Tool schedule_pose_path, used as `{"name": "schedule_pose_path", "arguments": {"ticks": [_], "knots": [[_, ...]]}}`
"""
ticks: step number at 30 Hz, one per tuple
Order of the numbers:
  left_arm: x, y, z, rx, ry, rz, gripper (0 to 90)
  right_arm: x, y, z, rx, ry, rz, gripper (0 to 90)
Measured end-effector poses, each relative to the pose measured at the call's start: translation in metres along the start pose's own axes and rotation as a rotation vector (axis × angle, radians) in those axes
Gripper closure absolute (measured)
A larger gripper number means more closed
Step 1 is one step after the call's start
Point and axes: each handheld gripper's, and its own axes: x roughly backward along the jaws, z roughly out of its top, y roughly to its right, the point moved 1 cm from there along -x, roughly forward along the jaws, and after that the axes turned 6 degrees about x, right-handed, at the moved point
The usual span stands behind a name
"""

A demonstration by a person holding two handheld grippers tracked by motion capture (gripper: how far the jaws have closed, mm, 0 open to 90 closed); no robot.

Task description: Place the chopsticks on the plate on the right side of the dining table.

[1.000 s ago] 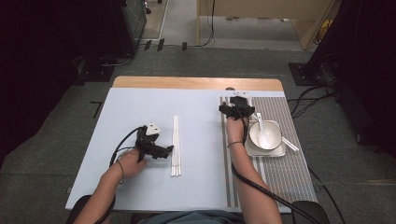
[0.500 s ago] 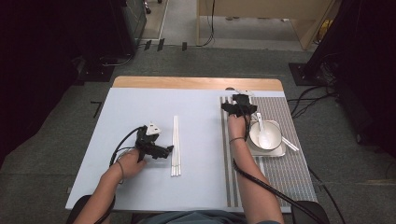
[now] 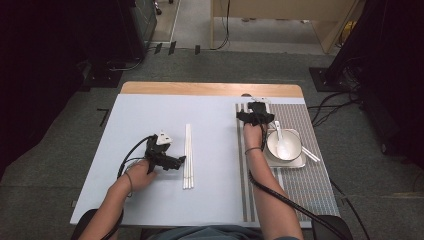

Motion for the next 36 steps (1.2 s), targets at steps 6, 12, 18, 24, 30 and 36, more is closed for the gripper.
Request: {"name": "schedule_pose_path", "arguments": {"ticks": [6, 12, 18, 24, 30, 36], "knots": [[0.0, 0.0, 0.0, 0.0, 0.0, 0.0, 0.0, 0.003, -0.001, -0.002, 0.001, -0.005, 0.005, 13.6], [0.0, 0.0, 0.0, 0.0, 0.0, 0.0, 0.0, 0.005, -0.003, -0.004, -0.003, -0.003, 0.008, 13.6], [0.0, 0.0, 0.0, 0.0, 0.0, 0.0, 0.0, 0.009, -0.009, -0.006, 0.007, -0.013, 0.021, 13.6], [0.0, 0.0, 0.0, 0.0, 0.0, 0.0, 0.0, 0.008, -0.007, -0.005, 0.007, 0.002, 0.019, 13.6], [0.0, 0.0, 0.0, 0.0, -0.001, 0.0, 0.0, 0.008, -0.005, -0.009, 0.005, -0.004, 0.022, 13.6], [0.0, 0.0, 0.0, 0.0, -0.001, 0.0, 0.0, 0.012, -0.008, -0.011, 0.015, -0.014, 0.03, 13.6]]}}
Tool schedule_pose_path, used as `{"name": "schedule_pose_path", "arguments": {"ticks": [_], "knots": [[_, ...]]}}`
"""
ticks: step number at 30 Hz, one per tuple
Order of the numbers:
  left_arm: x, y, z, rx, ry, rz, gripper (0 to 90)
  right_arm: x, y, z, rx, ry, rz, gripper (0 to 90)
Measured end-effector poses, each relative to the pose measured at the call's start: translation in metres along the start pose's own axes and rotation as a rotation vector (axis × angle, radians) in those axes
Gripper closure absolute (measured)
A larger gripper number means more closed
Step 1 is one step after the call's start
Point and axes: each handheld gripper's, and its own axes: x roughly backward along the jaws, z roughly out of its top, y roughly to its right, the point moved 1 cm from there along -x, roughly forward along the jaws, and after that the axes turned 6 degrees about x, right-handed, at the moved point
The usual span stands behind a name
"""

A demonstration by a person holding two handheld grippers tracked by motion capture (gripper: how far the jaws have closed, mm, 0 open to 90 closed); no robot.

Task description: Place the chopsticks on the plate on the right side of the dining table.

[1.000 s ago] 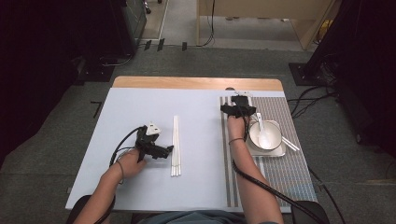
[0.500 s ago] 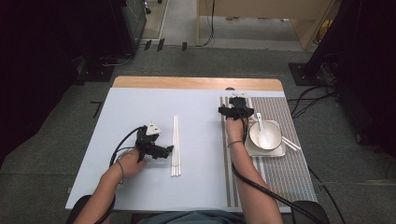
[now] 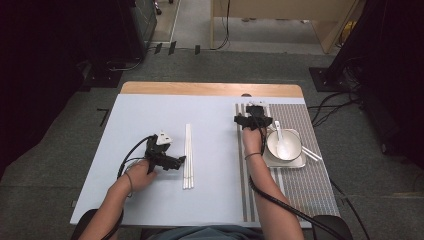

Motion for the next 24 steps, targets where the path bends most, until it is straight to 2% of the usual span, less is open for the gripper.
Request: {"name": "schedule_pose_path", "arguments": {"ticks": [15, 24], "knots": [[0.0, 0.0, 0.0, 0.0, 0.002, 0.0, 0.0, 0.011, -0.011, -0.012, 0.059, 0.006, 0.025, 13.6], [0.0, 0.0, 0.0, 0.0, 0.002, 0.001, 0.0, 0.016, -0.015, -0.017, 0.068, 0.011, 0.04, 13.6]]}}
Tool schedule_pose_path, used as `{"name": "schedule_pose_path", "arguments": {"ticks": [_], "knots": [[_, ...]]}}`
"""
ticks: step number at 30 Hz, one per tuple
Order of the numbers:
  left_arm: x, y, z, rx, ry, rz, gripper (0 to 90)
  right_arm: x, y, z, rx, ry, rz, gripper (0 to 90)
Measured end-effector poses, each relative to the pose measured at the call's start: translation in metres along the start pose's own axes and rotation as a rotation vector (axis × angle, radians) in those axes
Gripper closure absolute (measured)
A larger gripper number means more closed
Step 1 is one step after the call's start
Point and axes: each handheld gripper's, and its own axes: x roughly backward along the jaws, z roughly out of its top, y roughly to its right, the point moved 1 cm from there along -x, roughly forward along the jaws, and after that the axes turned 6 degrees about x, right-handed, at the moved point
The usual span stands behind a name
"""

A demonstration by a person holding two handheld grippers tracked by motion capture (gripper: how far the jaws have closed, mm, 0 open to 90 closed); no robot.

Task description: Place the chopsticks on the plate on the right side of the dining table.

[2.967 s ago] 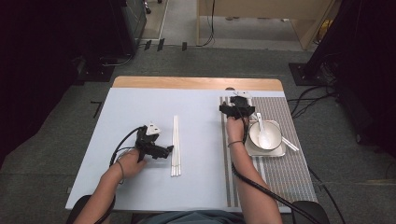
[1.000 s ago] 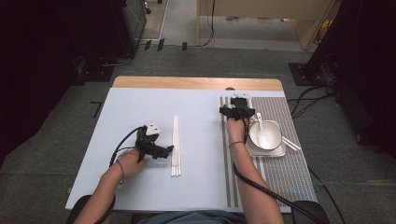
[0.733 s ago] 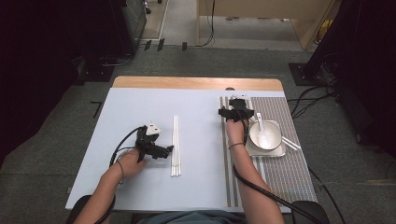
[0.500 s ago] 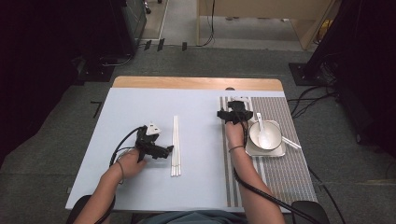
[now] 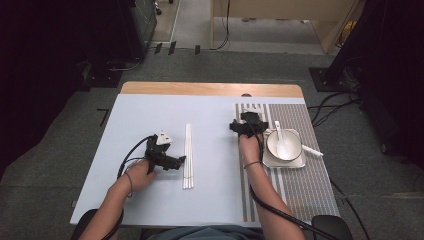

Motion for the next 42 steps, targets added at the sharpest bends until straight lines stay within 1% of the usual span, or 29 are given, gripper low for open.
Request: {"name": "schedule_pose_path", "arguments": {"ticks": [3, 7, 16, 31, 35, 42], "knots": [[0.0, 0.0, 0.0, 0.0, 0.0, 0.0, 0.0, 0.002, -0.002, -0.002, 0.006, 0.003, 0.004, 13.5], [0.0, 0.0, 0.0, 0.0, 0.0, 0.0, 0.0, 0.005, -0.004, -0.003, 0.003, 0.005, 0.015, 13.6], [0.0, 0.0, 0.0, 0.0, 0.0, 0.0, 0.0, 0.012, -0.01, -0.011, 0.023, 0.015, 0.023, 13.5], [0.0, 0.0, 0.0, -0.001, -0.001, 0.0, 0.0, 0.025, -0.019, -0.022, 0.04, 0.029, 0.064, 13.5], [0.0, 0.0, 0.0, 0.0, 0.0, 0.0, 0.0, 0.029, -0.022, -0.025, 0.053, 0.028, 0.084, 13.5], [0.0, 0.0, 0.0, 0.0, 0.0, -0.001, 0.0, 0.033, -0.023, -0.029, 0.076, 0.036, 0.097, 13.5]]}}
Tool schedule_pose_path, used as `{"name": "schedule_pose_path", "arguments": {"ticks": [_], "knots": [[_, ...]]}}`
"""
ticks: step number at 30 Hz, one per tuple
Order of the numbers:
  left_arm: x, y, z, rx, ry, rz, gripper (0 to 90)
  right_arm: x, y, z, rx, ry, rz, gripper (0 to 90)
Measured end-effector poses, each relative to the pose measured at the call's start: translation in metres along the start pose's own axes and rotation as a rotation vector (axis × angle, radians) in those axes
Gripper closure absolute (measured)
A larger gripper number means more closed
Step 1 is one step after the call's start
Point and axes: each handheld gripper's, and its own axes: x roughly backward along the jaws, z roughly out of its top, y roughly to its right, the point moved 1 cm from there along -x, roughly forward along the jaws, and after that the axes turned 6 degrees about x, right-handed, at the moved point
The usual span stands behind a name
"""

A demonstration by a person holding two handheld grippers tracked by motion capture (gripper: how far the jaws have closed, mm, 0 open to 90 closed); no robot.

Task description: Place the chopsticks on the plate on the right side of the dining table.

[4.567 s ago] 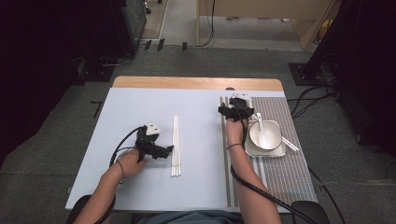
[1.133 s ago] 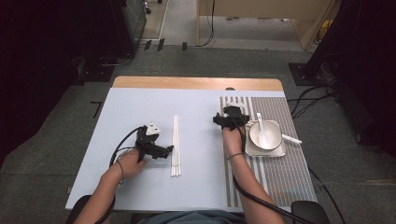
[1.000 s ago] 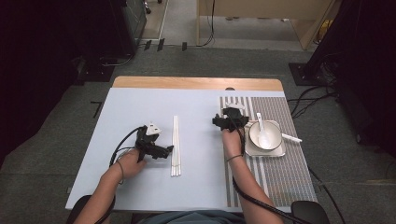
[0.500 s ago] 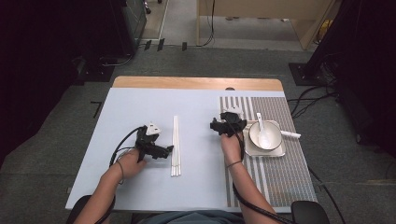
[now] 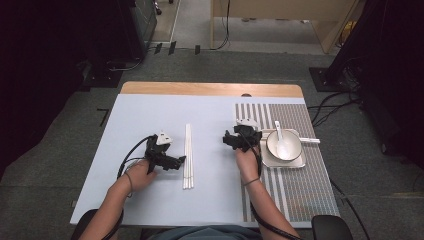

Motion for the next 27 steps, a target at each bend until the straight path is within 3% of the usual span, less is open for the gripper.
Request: {"name": "schedule_pose_path", "arguments": {"ticks": [15, 20, 27], "knots": [[0.0, 0.0, 0.0, 0.0, 0.001, 0.0, 0.0, 0.003, -0.001, -0.002, 0.042, -0.007, 0.04, 13.9], [0.0, 0.0, 0.0, 0.0, 0.001, 0.0, 0.0, 0.003, -0.005, 0.0, 0.092, -0.006, 0.141, 14.0], [0.0, 0.0, 0.0, 0.0, 0.001, 0.0, 0.0, 0.004, -0.011, 0.001, 0.155, 0.007, 0.226, 14.2]]}}
